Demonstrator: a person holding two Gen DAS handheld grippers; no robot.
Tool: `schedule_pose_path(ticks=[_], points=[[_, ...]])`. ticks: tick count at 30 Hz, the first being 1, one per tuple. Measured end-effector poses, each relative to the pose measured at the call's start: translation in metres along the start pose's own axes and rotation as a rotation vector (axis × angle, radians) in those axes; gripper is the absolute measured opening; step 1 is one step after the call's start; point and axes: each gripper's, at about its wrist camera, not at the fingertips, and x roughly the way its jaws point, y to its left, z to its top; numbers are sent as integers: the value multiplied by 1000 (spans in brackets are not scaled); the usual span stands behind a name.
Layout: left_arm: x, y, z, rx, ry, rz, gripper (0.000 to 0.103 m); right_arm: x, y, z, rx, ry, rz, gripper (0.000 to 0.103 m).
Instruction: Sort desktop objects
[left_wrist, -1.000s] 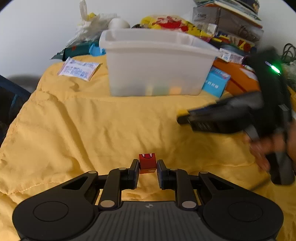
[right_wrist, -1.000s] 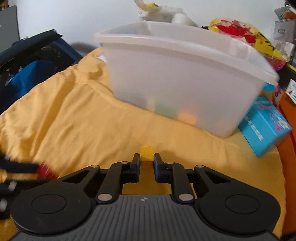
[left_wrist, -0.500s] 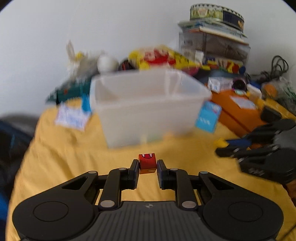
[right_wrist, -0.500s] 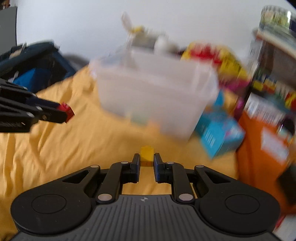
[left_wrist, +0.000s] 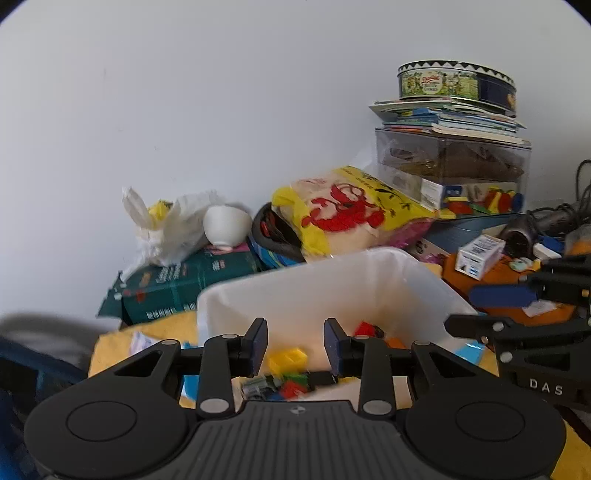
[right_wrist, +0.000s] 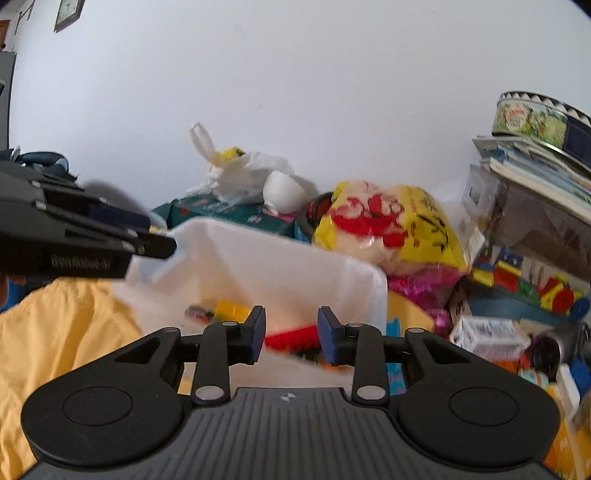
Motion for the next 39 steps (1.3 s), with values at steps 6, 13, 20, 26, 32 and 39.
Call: schedule_pose_path(ticks=[6, 13, 20, 26, 32, 39], points=[[-28, -7, -38, -44, 53, -57, 43, -17, 6, -33, 48, 83, 73, 35], [-50, -38, -69, 21, 96, -20, 58, -22, 17, -51, 100, 173, 83, 35], [-68, -34, -31, 44, 16, 165, 83, -19, 5, -7, 92, 202, 37, 62], [-50, -17, 21, 47, 59, 126, 84, 7, -8, 43, 50, 209, -37, 96], [-22, -9, 42, 28, 122, 126, 84, 40, -9, 54, -11, 296, -93, 101], [-4, -6, 39, -5, 156, 100, 84, 51, -11, 52, -11, 312, -98, 102]])
